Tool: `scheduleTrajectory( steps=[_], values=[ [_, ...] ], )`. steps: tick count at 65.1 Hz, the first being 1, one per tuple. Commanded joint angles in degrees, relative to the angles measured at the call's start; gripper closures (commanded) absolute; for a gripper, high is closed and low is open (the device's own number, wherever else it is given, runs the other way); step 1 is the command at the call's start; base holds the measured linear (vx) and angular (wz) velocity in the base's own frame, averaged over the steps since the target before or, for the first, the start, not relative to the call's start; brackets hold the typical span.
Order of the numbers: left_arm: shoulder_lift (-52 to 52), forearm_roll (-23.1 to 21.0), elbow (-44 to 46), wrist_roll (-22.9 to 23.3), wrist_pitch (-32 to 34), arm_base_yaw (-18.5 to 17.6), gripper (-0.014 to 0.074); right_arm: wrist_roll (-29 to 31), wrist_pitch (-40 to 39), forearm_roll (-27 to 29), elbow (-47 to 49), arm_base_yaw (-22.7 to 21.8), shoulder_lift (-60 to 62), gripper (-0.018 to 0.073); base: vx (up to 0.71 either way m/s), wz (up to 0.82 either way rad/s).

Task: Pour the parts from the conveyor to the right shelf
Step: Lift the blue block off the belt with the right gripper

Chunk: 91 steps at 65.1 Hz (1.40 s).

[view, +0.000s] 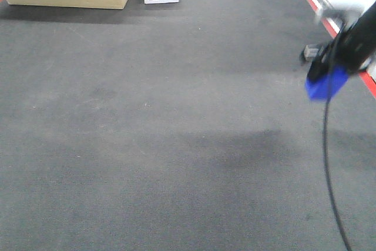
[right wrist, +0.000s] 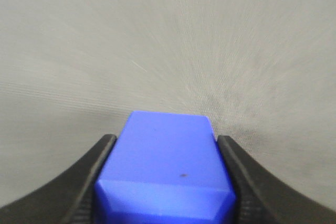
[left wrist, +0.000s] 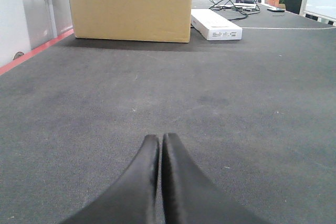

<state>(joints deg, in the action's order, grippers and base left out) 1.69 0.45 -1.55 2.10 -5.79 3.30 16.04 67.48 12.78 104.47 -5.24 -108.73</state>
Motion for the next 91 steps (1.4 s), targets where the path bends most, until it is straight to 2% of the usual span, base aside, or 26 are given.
scheduleTrajectory(
  steps=[1, 11, 18, 28, 31, 42, 47, 52, 56, 60, 69, 84, 91],
  values=[
    [0.8, -0.5, 1.1, 0.5, 4.5, 0.1, 0.0602, 3.5, -3.4, 5.5, -1.5, -0.1, 11.0, 0.0567, 0.00, 0.00],
    [0.8, -0.5, 1.1, 0.5, 4.5, 0.1, 0.0602, 5.3, -12.3, 6.7, -12.3, -0.1, 26.4, 0.0567, 0.00, 0.00],
    [0.8, -0.5, 1.1, 0.5, 4.5, 0.1, 0.0602, 5.3, -21.3, 6.5, -23.6, -0.1, 38.5, 0.0567, 0.00, 0.00],
    [0.8, -0.5, 1.1, 0.5, 4.5, 0.1, 0.0602, 5.0, -32.5, 8.6, -42.8, -0.1, 57.9, 0.0567, 0.00, 0.00],
    [0.8, -0.5, 1.1, 0.5, 4.5, 0.1, 0.0602, 5.0, -38.1, 8.8, -49.1, -0.1, 64.9, 0.0567, 0.00, 0.00],
    [0.8, -0.5, 1.1, 0.5, 4.5, 0.1, 0.0602, 5.5, -52.0, 6.1, -68.1, -0.1, 91.1, 0.0567, 0.00, 0.00],
    [0.8, -0.5, 1.1, 0.5, 4.5, 0.1, 0.0602, 4.9, -51.0, 4.6, -74.0, -0.1, 102.2, 0.0567, 0.00, 0.00],
    [0.8, -0.5, 1.1, 0.5, 4.5, 0.1, 0.0602, 2.0, -45.1, 3.1, -77.1, -0.3, 111.1, 0.0567, 0.00, 0.00],
    [0.9, -0.5, 1.1, 0.5, 4.5, 0.1, 0.0602, -1.6, -37.2, 1.8, -76.4, -0.2, 109.7, 0.0567, 0.00, 0.00],
    [0.9, -0.5, 1.1, 0.5, 4.6, 0.1, 0.0602, -1.8, -32.0, 1.8, -76.4, -0.3, 108.6, 0.0567, 0.00, 0.00],
    [1.0, -0.5, 1.1, 0.5, 4.5, 0.1, 0.0602, -1.1, -31.4, 0.3, -77.4, -0.3, 108.5, 0.0566, 0.00, 0.01],
    [1.0, -0.5, 1.1, 0.5, 4.5, 0.1, 0.0602, -0.9, -34.7, -1.2, -78.4, -0.3, 108.3, 0.0566, 0.00, 0.00],
    [1.0, -0.5, 1.1, 0.5, 4.5, 0.1, 0.0602, 2.3, -34.8, -2.1, -78.4, -0.3, 108.3, 0.0566, 0.00, 0.00]
  ],
)
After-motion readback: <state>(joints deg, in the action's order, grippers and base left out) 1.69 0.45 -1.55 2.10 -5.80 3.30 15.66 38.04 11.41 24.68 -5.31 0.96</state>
